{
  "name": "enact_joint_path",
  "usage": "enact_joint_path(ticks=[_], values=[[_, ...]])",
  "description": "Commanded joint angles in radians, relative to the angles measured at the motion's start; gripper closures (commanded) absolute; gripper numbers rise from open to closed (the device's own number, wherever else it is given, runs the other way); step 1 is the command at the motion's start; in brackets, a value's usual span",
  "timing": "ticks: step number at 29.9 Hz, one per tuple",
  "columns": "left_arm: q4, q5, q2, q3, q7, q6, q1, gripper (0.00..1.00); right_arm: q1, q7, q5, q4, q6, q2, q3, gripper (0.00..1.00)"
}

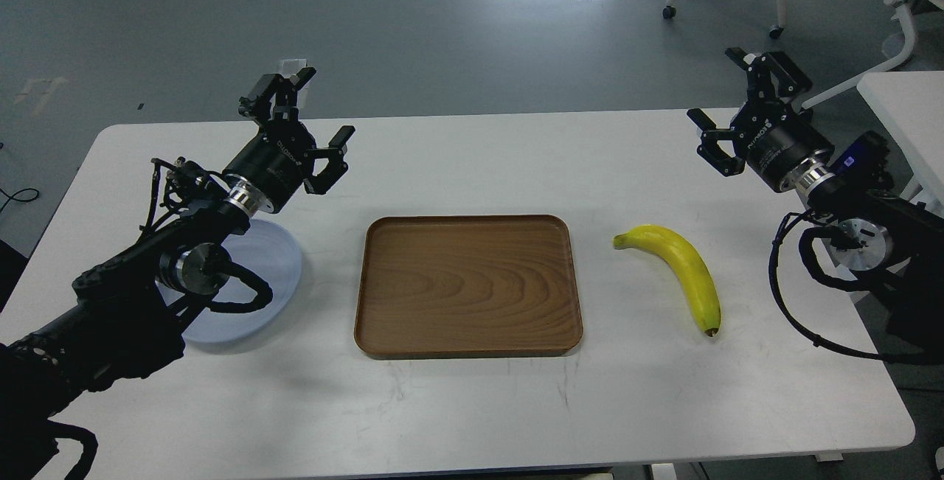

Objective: Place banana on plate with both arms
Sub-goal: 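Move the left gripper out and down to the pale blue plate's rim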

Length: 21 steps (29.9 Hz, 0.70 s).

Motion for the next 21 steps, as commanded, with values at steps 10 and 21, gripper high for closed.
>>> enact_joint_path(ticks=[10, 21], values=[[-0.001, 0.0, 0.013, -0.002, 0.0, -0.018, -0.019, 0.0, 0.0, 0.0, -0.001, -0.002, 0.0, 0.001, -0.001, 0.01], [-0.212, 0.418, 0.322, 0.009, 0.0, -0.059, -0.158, 0.0, 0.0, 0.0, -0.002, 0.003, 0.0, 0.001, -0.003, 0.01]])
